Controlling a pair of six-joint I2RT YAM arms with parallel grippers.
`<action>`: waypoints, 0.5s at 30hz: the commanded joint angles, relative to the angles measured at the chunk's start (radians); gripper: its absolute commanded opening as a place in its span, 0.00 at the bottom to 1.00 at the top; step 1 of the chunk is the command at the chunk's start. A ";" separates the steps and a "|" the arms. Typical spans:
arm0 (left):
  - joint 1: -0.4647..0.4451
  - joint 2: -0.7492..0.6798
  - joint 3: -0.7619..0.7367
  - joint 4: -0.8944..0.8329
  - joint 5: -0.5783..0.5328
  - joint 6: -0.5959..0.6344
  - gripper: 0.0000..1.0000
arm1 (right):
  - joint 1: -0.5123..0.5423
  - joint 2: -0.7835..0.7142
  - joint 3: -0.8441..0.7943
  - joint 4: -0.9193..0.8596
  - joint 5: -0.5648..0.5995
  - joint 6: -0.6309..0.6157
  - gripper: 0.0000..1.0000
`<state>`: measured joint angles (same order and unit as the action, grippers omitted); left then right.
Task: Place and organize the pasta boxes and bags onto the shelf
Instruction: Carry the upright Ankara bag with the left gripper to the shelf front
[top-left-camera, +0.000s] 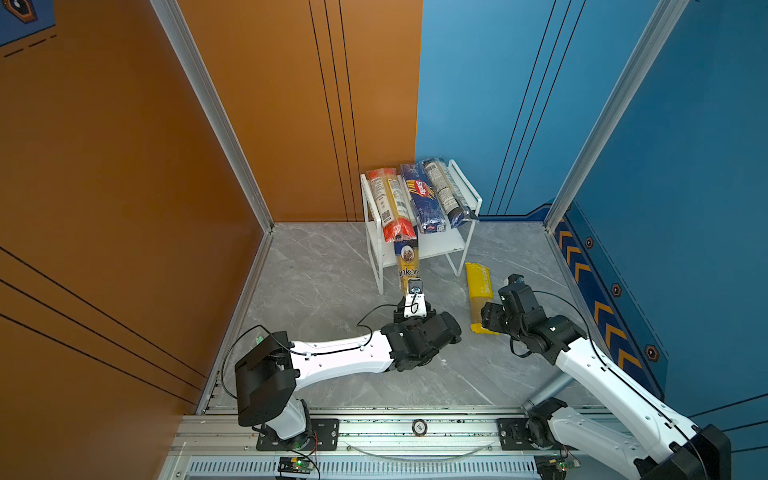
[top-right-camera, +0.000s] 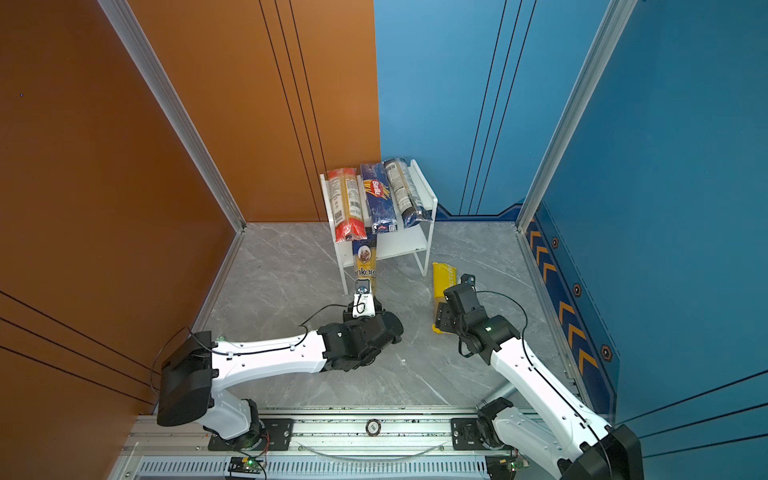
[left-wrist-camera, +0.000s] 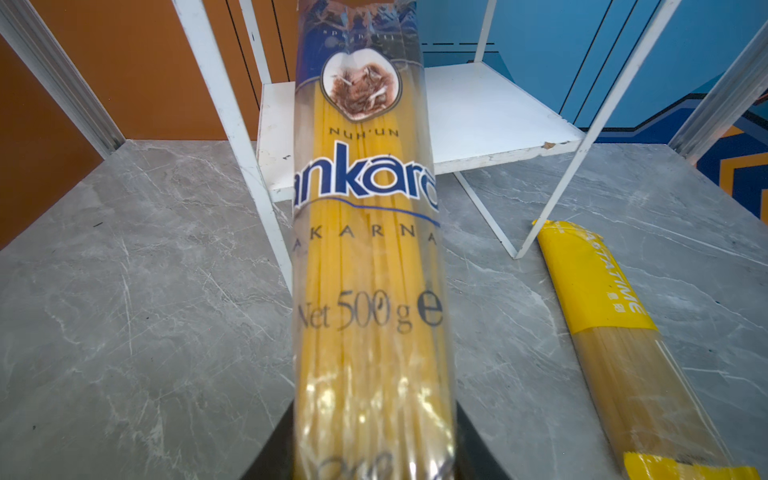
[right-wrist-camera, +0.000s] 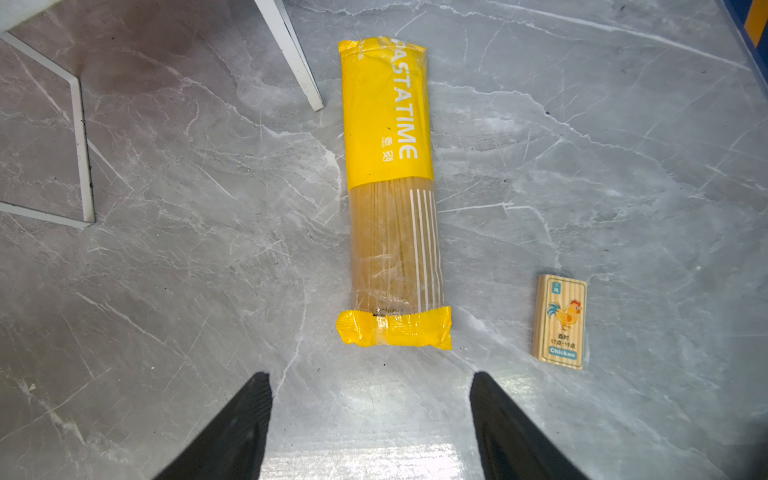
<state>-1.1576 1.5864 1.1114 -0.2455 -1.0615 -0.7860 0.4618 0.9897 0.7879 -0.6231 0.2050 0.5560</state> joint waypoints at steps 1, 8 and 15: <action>0.016 -0.006 0.060 0.048 -0.104 0.029 0.00 | 0.011 0.007 0.039 -0.044 0.009 0.013 0.73; 0.037 0.005 0.057 0.108 -0.092 0.047 0.00 | 0.026 0.017 0.069 -0.072 0.038 0.021 0.73; 0.076 0.017 0.071 0.148 -0.058 0.079 0.00 | 0.031 0.032 0.092 -0.082 0.047 0.019 0.73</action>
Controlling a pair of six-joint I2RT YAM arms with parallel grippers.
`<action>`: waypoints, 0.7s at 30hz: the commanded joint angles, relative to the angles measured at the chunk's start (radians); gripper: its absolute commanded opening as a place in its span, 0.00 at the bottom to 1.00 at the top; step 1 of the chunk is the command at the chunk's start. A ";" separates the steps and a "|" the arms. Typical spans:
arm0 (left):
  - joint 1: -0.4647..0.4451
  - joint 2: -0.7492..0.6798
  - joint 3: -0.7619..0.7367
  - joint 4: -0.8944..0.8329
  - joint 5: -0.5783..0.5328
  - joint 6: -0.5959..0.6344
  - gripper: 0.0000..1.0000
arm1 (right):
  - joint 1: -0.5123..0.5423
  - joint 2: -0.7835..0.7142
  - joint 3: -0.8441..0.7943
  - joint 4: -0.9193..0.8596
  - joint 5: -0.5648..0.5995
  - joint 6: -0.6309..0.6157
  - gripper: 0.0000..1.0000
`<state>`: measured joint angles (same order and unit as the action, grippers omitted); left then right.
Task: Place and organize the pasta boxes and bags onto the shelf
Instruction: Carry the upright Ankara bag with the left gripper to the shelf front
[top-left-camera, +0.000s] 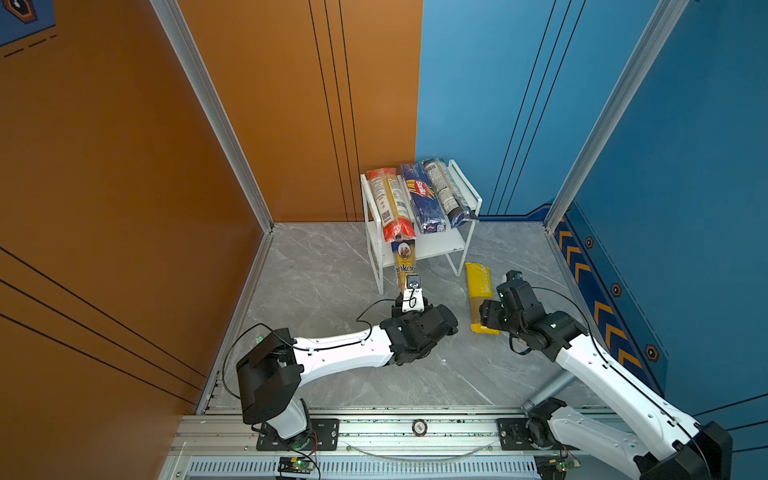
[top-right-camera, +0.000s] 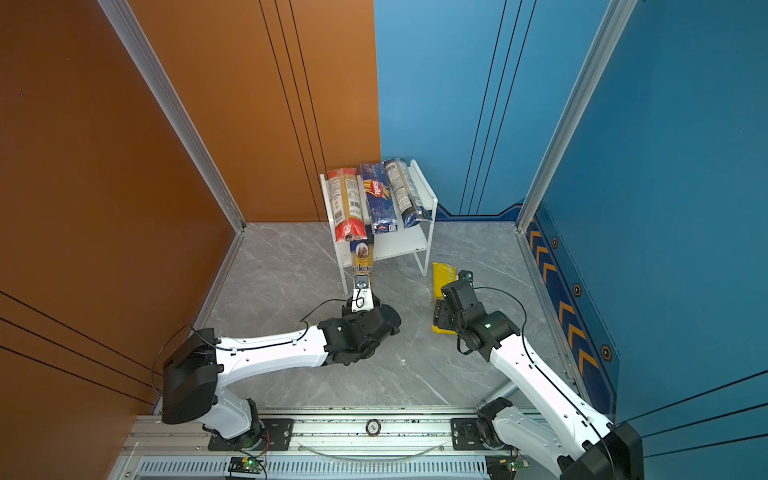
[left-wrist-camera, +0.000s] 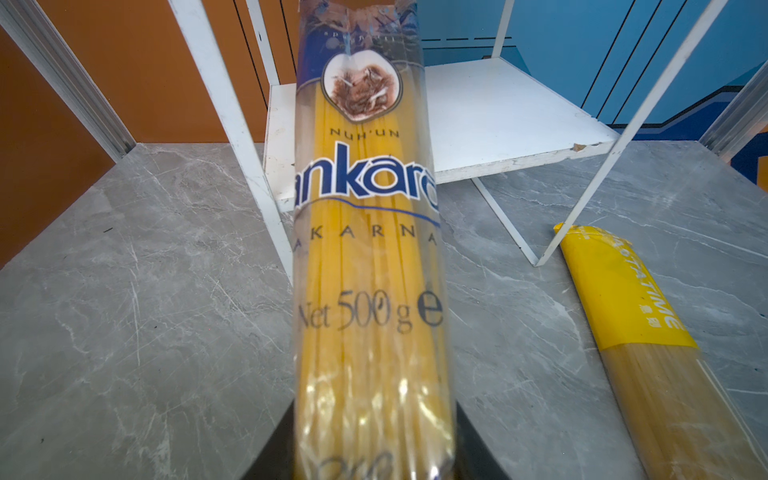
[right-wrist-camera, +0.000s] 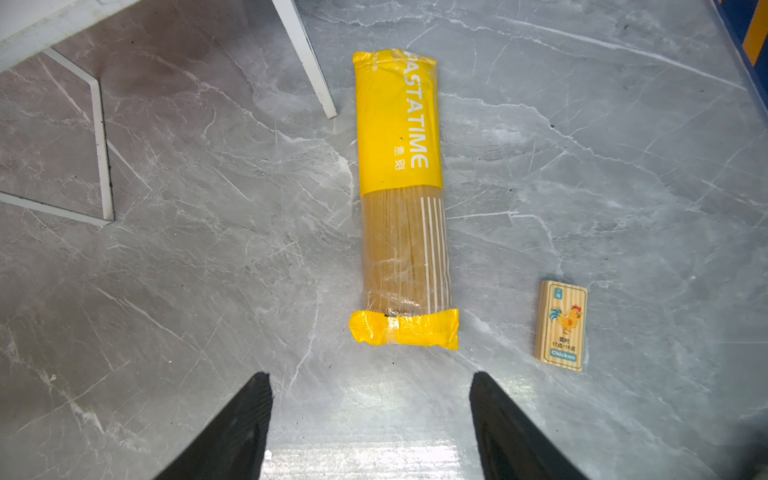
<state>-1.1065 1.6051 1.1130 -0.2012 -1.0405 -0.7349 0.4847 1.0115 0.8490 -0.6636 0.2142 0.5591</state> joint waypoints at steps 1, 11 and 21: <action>0.031 0.001 0.073 0.112 -0.077 0.037 0.00 | 0.008 0.013 0.033 -0.043 0.040 0.016 0.73; 0.078 0.025 0.103 0.154 -0.026 0.083 0.00 | 0.018 0.024 0.039 -0.043 0.045 0.018 0.73; 0.097 0.067 0.157 0.199 -0.013 0.152 0.00 | 0.020 0.029 0.045 -0.044 0.046 0.013 0.73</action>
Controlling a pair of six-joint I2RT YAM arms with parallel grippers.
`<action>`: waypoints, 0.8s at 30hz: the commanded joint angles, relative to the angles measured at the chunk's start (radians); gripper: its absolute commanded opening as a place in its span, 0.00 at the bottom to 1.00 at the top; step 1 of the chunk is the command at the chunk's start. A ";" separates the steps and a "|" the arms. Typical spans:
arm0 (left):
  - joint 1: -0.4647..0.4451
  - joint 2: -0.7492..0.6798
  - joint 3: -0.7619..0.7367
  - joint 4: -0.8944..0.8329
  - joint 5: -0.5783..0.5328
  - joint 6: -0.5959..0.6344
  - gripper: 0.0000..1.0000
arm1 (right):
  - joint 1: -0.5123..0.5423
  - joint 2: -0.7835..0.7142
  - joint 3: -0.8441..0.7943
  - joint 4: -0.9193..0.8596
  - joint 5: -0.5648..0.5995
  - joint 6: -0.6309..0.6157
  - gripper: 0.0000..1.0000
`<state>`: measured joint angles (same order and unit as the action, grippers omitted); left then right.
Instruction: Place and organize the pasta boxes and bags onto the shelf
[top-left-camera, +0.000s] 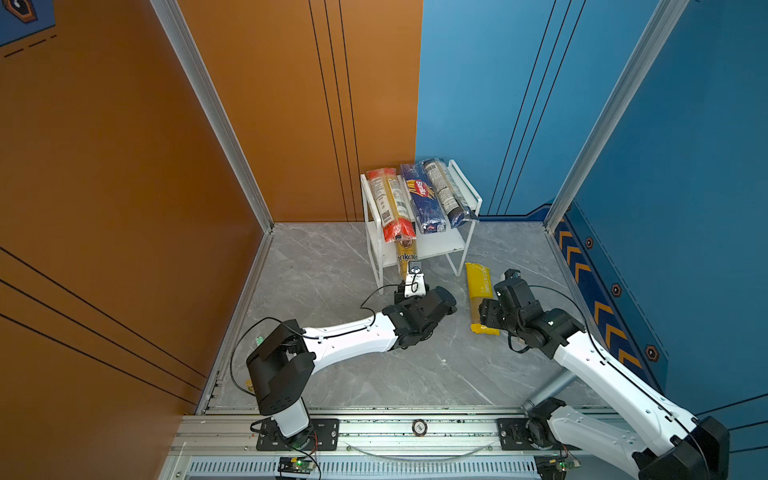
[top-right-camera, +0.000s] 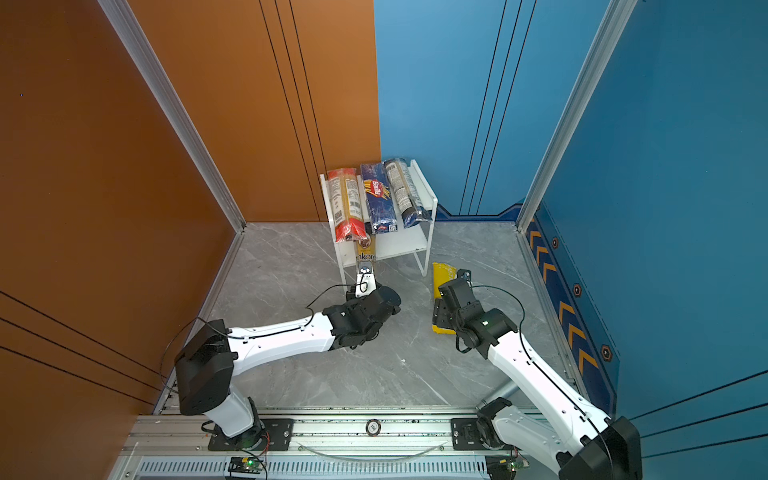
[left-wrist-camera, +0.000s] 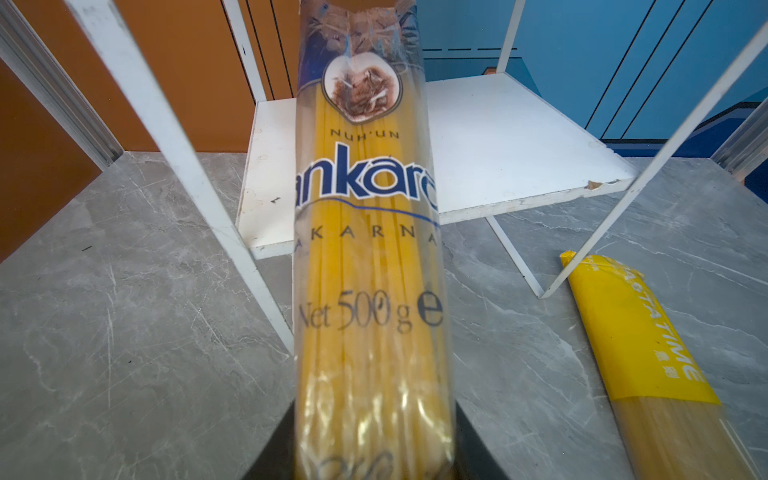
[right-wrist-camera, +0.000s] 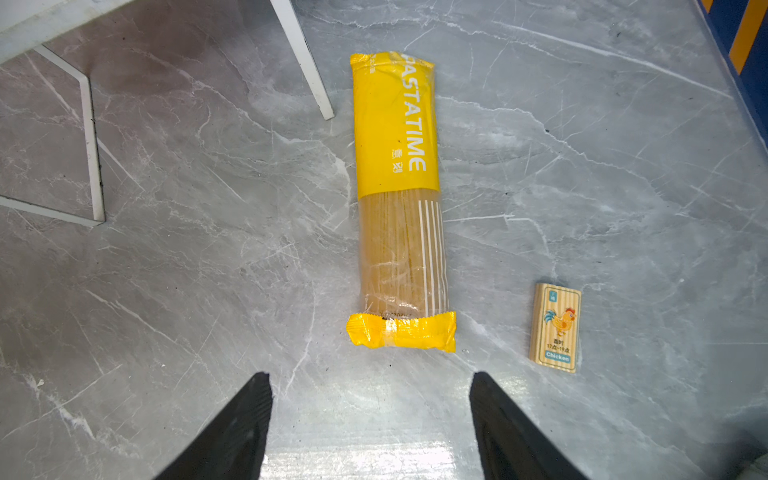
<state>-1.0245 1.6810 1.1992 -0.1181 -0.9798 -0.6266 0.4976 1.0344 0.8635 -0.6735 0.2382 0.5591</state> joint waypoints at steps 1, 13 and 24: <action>0.019 -0.009 0.075 0.117 -0.069 0.045 0.00 | 0.007 0.006 0.031 -0.034 0.023 0.013 0.73; 0.057 0.028 0.109 0.109 -0.062 0.022 0.00 | 0.007 0.015 0.041 -0.035 0.024 0.006 0.73; 0.072 0.060 0.146 0.112 -0.043 0.032 0.00 | 0.006 0.013 0.042 -0.036 0.024 -0.001 0.74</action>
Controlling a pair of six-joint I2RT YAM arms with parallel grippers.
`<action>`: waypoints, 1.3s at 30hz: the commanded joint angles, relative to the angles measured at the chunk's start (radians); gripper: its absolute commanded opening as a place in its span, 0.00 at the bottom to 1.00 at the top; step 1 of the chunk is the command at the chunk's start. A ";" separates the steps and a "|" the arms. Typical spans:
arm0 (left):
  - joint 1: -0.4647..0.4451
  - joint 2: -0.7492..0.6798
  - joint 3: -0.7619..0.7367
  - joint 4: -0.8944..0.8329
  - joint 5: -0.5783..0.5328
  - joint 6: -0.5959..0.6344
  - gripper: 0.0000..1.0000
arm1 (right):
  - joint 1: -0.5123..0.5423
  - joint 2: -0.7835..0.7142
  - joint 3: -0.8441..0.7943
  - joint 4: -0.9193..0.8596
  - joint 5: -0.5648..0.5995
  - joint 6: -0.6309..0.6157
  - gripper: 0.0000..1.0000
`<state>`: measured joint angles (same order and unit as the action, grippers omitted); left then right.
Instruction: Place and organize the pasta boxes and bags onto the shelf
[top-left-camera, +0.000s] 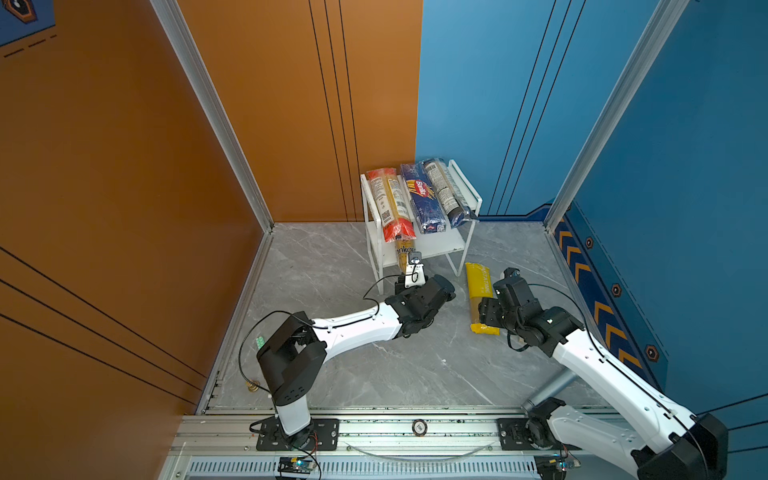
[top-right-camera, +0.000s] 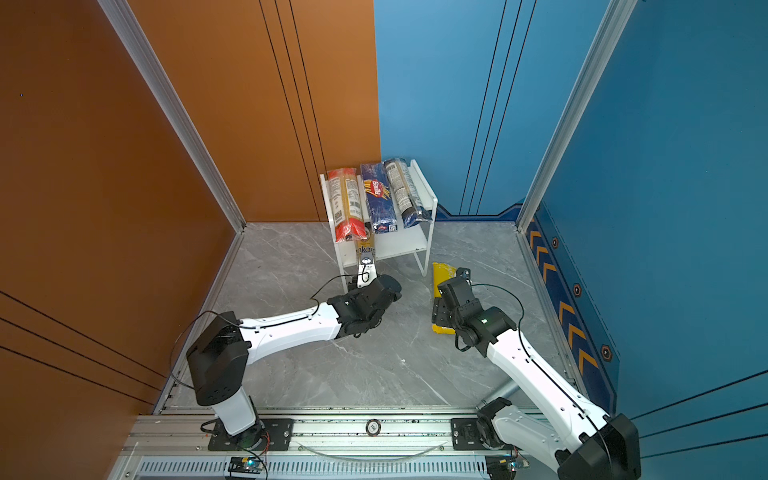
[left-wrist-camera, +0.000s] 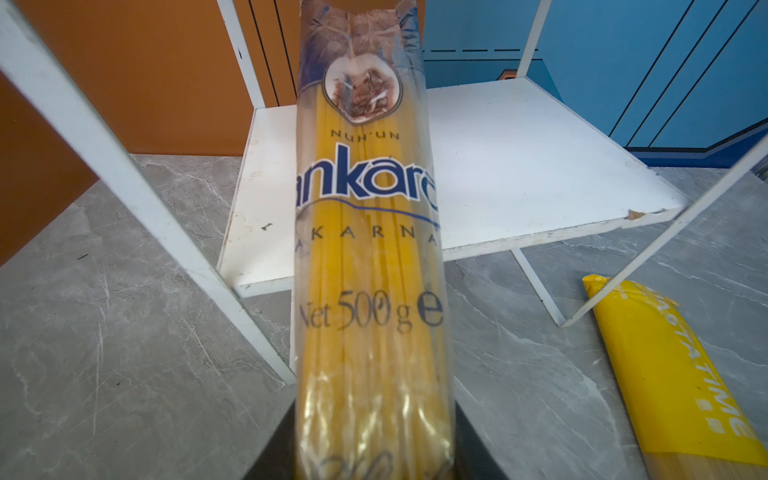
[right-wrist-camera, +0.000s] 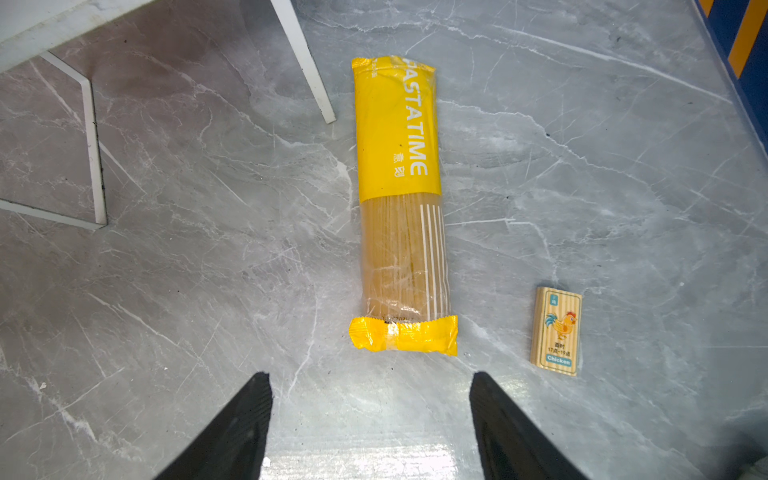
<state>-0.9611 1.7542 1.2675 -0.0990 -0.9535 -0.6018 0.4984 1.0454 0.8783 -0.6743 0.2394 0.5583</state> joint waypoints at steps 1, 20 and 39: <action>0.010 -0.012 0.078 0.095 -0.068 0.011 0.00 | 0.005 0.001 0.027 -0.035 0.023 0.000 0.74; 0.031 0.008 0.107 0.099 -0.047 0.037 0.00 | 0.003 0.000 0.030 -0.039 0.023 -0.001 0.73; 0.053 0.031 0.109 0.097 -0.041 0.016 0.00 | 0.003 0.004 0.031 -0.041 0.023 0.002 0.74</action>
<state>-0.9173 1.7920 1.3163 -0.0940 -0.9306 -0.5808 0.4984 1.0454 0.8818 -0.6743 0.2394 0.5583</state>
